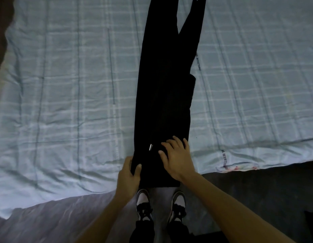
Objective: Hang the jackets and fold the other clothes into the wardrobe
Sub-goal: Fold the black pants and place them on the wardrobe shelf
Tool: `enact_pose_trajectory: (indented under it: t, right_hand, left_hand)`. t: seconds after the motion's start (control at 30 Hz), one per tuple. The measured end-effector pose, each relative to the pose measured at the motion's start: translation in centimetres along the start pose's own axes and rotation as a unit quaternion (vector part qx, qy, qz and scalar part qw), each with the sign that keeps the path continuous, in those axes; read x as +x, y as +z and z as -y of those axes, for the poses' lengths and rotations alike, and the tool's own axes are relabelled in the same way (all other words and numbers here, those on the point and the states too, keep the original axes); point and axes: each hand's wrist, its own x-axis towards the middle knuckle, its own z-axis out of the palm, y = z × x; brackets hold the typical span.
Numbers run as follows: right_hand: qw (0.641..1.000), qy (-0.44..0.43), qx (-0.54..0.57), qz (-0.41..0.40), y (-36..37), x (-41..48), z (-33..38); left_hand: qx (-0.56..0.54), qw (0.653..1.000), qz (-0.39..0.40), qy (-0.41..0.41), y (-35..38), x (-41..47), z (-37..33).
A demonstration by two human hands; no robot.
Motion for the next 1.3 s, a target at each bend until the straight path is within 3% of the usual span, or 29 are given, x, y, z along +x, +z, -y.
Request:
enact_pose_trajectory:
  t: [0.13, 0.23, 0.47, 0.63, 1.07, 1.3]
  right_hand:
    - [0.998, -0.009, -0.024, 0.049, 0.5, 0.6, 0.2]
    - [0.998, -0.007, -0.009, 0.056, -0.3, 1.7, 0.0]
    - [0.995, 0.012, 0.094, -0.029, -4.0, 7.0, -2.3]
    - [0.98, 0.07, 0.169, -0.08, -7.8, 14.8, -5.6]
    - [0.96, 0.166, 0.212, -0.072, -12.3, 39.3, -15.8]
    - [0.936, 0.232, 0.239, -0.114, -12.6, 51.1, -18.2]
  left_hand:
    - [0.073, 0.997, 0.008, 0.004, -0.2, 0.5, 0.5]
    - [0.1, 0.994, -0.028, 0.017, -1.1, 2.9, -1.6]
    - [0.087, 0.991, -0.026, 0.094, -0.6, 10.2, -8.9]
    - [0.139, 0.979, -0.024, 0.146, 1.6, 18.2, -14.6]
    - [0.268, 0.952, 0.018, 0.147, 8.4, 40.0, -29.0]
    - [0.244, 0.961, 0.009, 0.128, 12.2, 48.9, -32.1]
